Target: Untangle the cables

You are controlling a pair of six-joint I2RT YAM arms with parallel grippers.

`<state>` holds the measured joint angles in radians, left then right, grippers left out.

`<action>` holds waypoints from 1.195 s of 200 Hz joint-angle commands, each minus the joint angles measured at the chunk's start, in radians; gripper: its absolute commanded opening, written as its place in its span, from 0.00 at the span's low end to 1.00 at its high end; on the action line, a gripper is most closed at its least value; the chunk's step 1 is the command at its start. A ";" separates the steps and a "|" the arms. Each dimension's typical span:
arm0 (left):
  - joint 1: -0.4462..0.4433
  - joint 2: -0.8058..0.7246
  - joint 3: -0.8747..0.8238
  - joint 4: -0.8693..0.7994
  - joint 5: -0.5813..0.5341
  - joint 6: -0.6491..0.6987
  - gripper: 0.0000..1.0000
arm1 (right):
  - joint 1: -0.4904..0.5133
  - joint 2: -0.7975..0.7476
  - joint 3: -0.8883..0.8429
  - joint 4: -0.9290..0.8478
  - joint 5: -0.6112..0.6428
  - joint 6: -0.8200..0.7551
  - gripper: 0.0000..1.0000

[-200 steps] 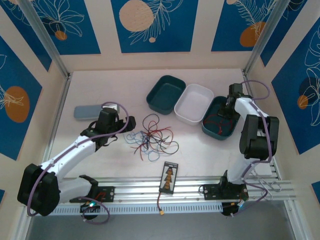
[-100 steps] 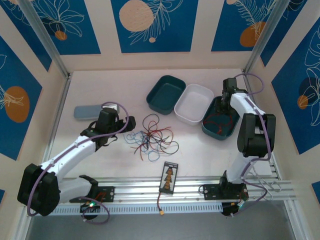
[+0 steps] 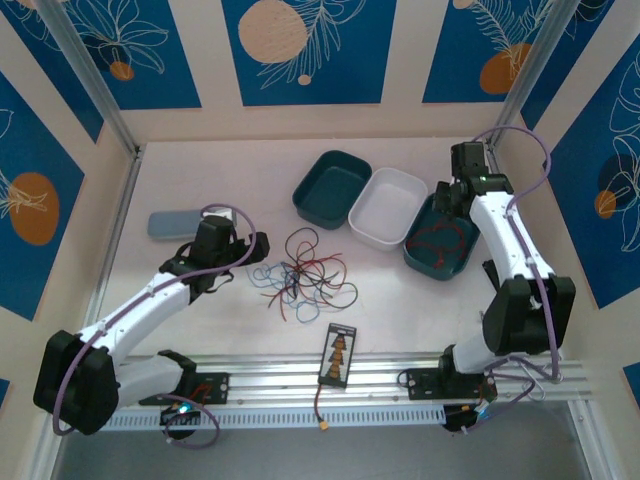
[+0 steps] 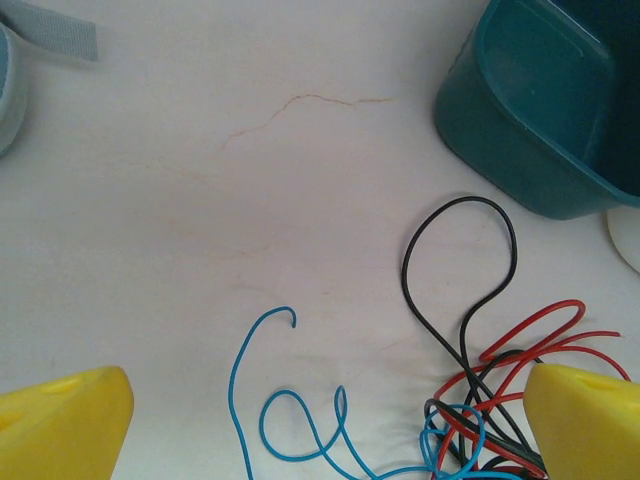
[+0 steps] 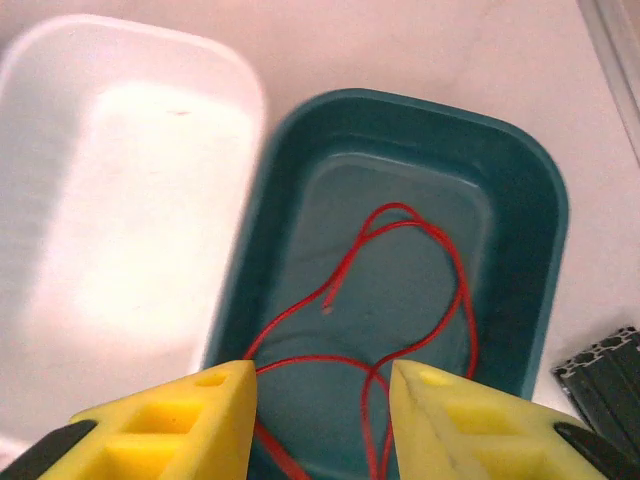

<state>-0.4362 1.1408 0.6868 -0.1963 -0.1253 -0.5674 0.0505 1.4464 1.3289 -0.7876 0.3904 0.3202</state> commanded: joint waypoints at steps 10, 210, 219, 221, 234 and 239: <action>0.013 -0.009 0.020 -0.022 -0.022 -0.009 1.00 | 0.105 -0.113 -0.026 -0.001 -0.100 0.093 0.40; 0.016 0.077 -0.046 0.133 0.168 -0.154 1.00 | 0.618 0.428 0.117 0.220 -0.393 0.024 0.47; 0.015 0.085 -0.043 0.133 0.177 -0.156 1.00 | 0.619 0.454 0.131 0.216 -0.408 0.017 0.47; 0.015 0.088 -0.044 0.133 0.179 -0.157 1.00 | 0.620 0.460 0.135 0.217 -0.412 0.016 0.47; 0.015 0.102 -0.040 0.138 0.195 -0.159 1.00 | 0.620 0.496 0.153 0.216 -0.433 0.008 0.47; 0.016 0.107 -0.039 0.141 0.201 -0.160 1.00 | 0.620 0.509 0.161 0.215 -0.440 0.005 0.47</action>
<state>-0.4320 1.2232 0.6510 -0.0834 0.0261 -0.7097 0.6701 1.9011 1.4418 -0.5602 0.0319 0.3653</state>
